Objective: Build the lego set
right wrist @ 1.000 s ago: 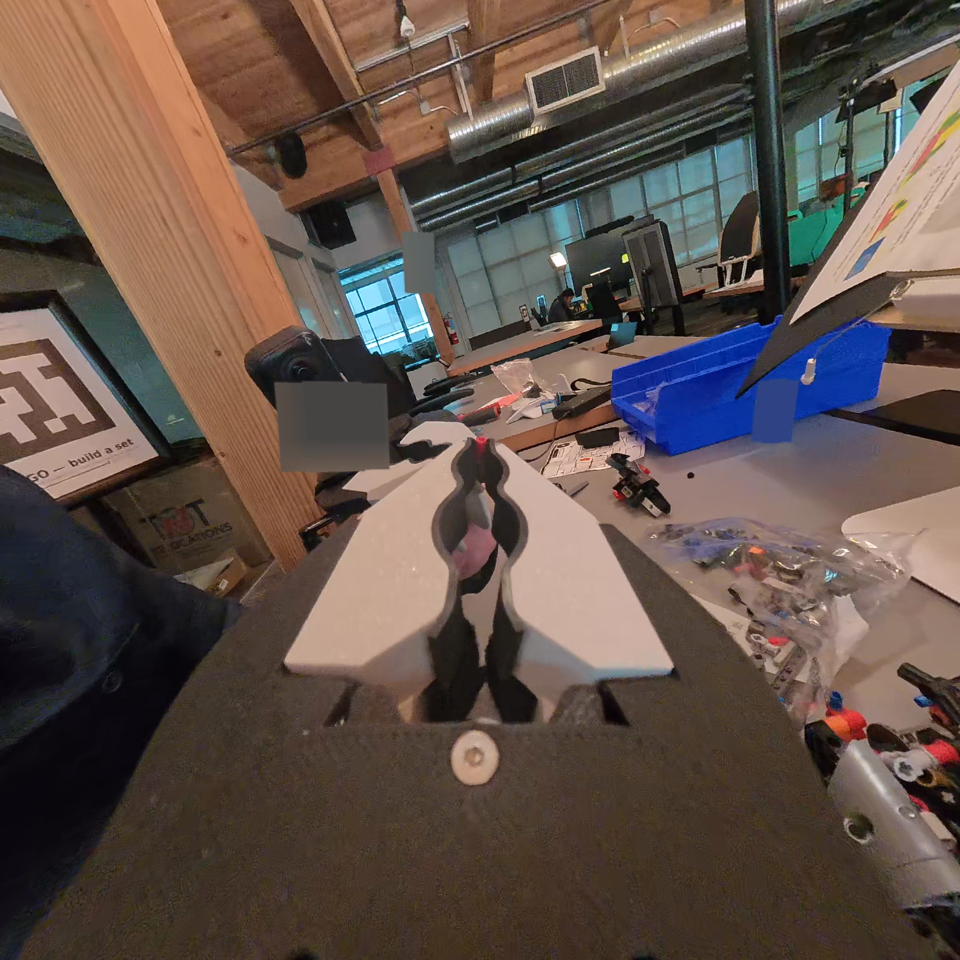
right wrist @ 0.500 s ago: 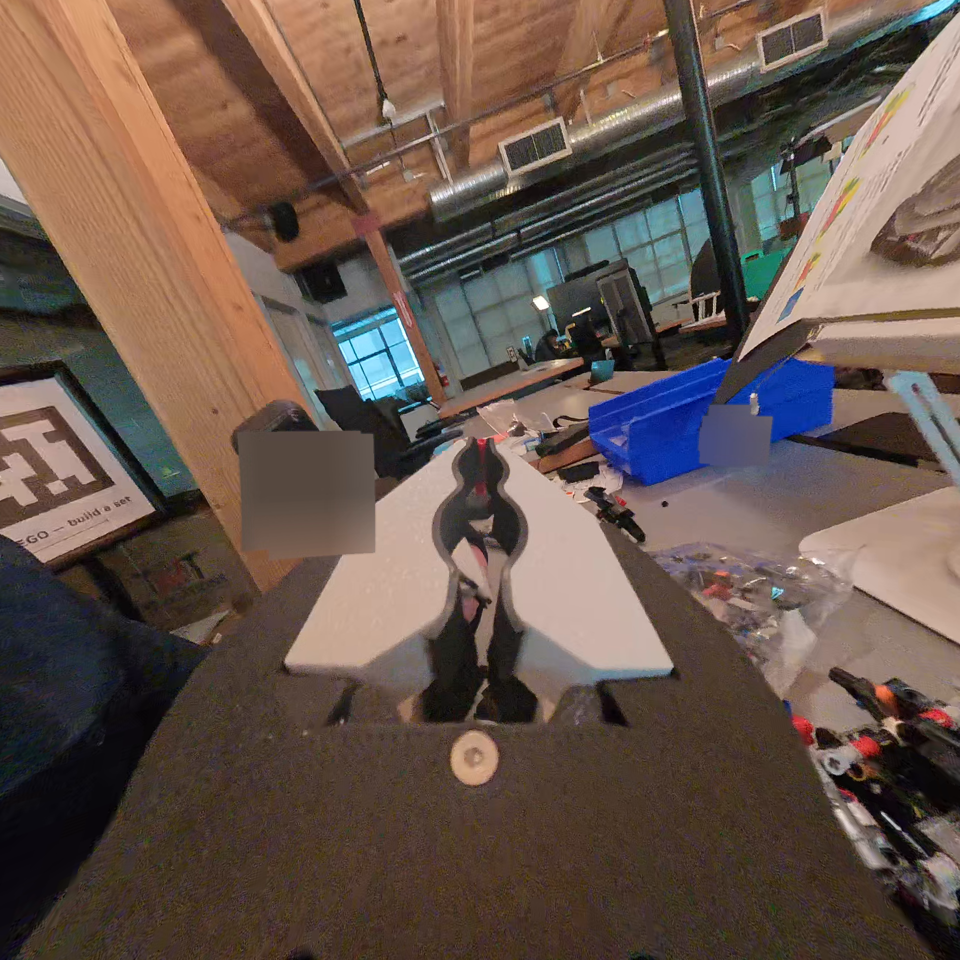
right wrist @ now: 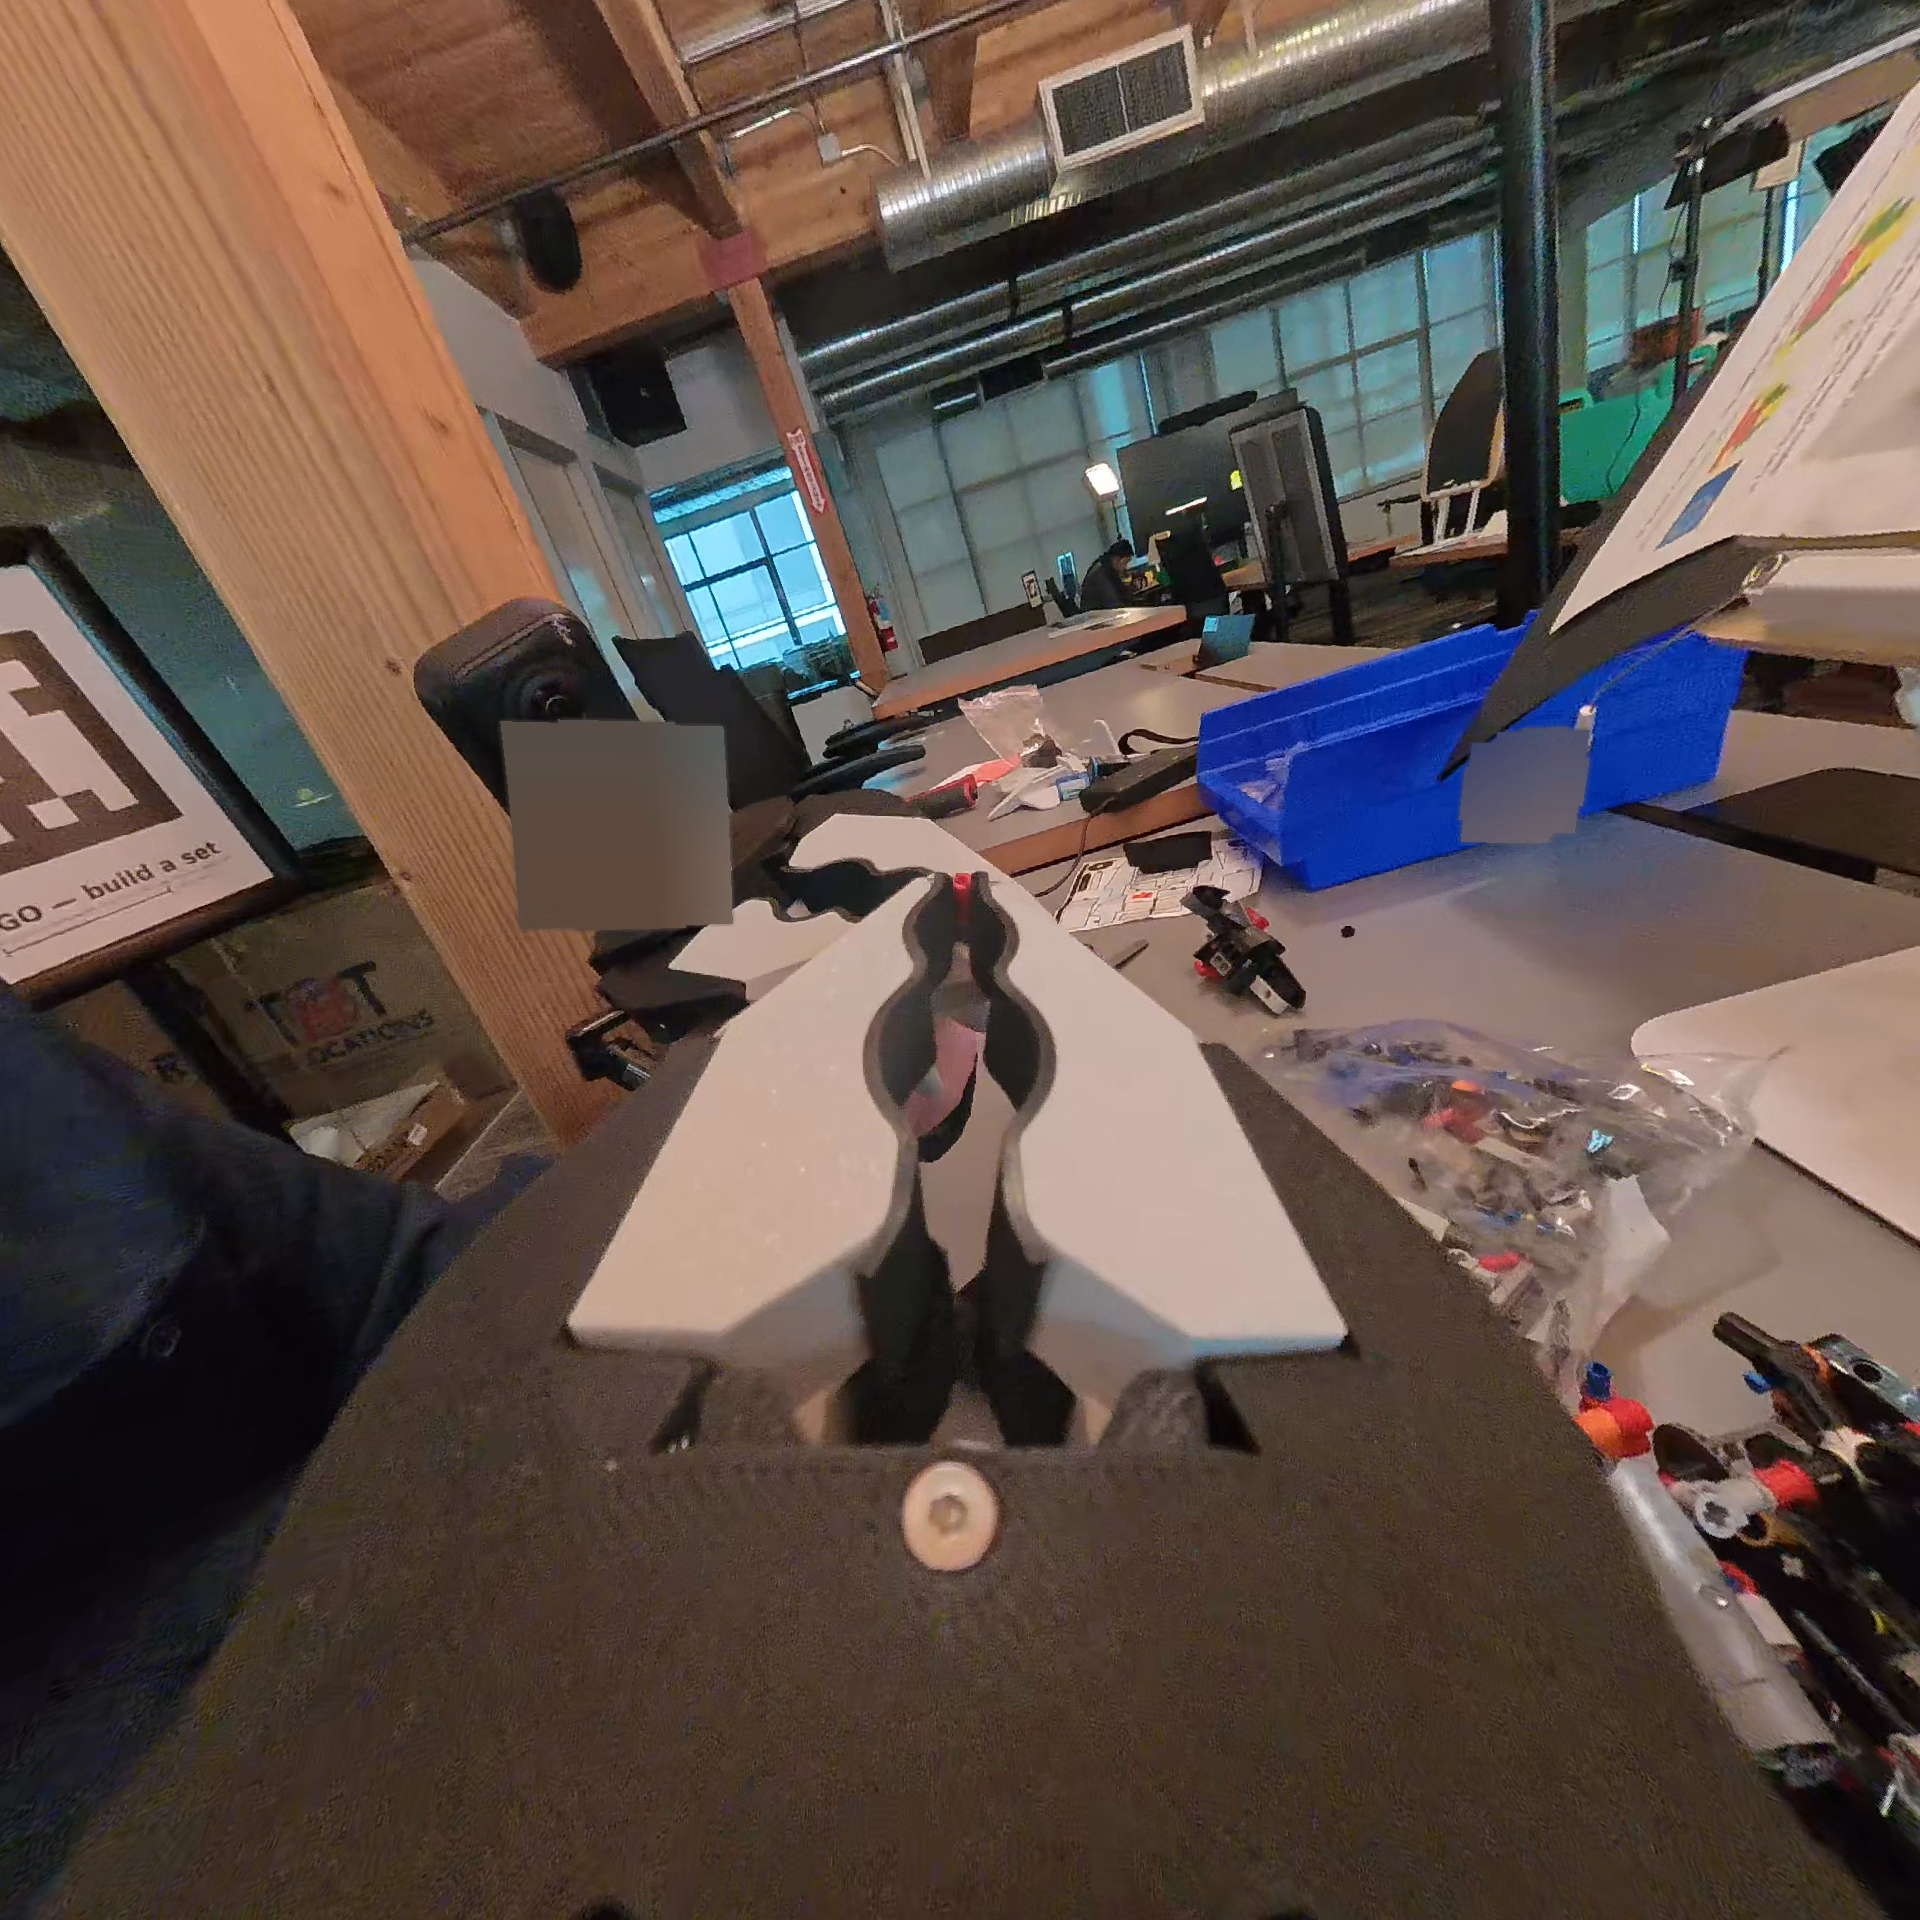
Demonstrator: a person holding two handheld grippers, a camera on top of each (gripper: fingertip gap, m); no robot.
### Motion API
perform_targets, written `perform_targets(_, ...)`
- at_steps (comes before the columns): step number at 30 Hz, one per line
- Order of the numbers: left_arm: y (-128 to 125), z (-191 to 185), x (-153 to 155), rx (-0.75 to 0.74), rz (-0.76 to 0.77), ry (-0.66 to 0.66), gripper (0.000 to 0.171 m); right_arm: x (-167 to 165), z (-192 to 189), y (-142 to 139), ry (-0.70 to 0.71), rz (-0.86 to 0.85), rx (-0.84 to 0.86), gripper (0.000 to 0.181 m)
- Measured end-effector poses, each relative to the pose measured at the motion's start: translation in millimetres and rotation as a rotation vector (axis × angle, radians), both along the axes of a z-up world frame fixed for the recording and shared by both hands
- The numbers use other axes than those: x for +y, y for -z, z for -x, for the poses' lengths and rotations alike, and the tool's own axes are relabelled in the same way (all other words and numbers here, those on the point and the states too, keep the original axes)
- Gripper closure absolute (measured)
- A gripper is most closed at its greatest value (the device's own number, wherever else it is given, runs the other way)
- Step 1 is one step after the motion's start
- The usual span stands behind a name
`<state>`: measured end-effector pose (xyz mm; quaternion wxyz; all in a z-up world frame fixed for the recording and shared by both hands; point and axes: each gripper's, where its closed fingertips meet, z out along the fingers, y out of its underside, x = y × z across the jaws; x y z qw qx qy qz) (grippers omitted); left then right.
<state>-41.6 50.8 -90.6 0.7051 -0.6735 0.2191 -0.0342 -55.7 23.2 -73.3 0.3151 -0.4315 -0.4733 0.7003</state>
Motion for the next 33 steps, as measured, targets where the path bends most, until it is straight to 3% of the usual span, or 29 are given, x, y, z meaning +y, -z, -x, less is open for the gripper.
perform_targets(7,1,3,2,0.216,-0.018,-0.161,0.167,8,-5,-10,0.034,0.076,0.040,0.181)
perform_targets(8,10,-5,2,0.265,0.014,-0.123,0.168,24,-11,-25,0.056,0.145,0.112,0.181)
perform_targets(10,60,-41,6,0.467,0.126,-0.062,0.167,63,-35,-46,0.146,0.166,0.187,0.181)
perform_targets(11,60,-45,5,0.508,0.106,-0.073,0.167,65,-37,-42,0.163,0.120,0.155,0.181)
perform_targets(15,24,-32,2,0.049,0.101,0.126,0.167,46,-29,-19,0.078,0.062,0.068,0.181)
perform_targets(17,30,-33,0,-0.013,0.140,0.178,0.167,40,-28,-20,0.087,0.004,0.076,0.181)
perform_targets(21,8,-15,-6,-0.156,0.049,0.170,0.167,30,-24,-4,0.062,-0.046,0.000,0.175)
perform_targets(23,4,-2,-5,-0.039,-0.017,0.047,0.168,27,-23,4,0.074,-0.084,-0.047,0.172)
perform_targets(28,20,-5,6,0.448,-0.067,-0.195,0.167,10,-12,20,-0.010,-0.099,-0.138,0.167)
perform_targets(31,23,-1,7,0.550,-0.076,-0.252,0.167,7,-12,24,-0.030,-0.118,-0.162,0.166)
perform_targets(33,19,1,5,0.580,-0.096,-0.285,0.167,6,-13,26,-0.029,-0.144,-0.170,0.178)
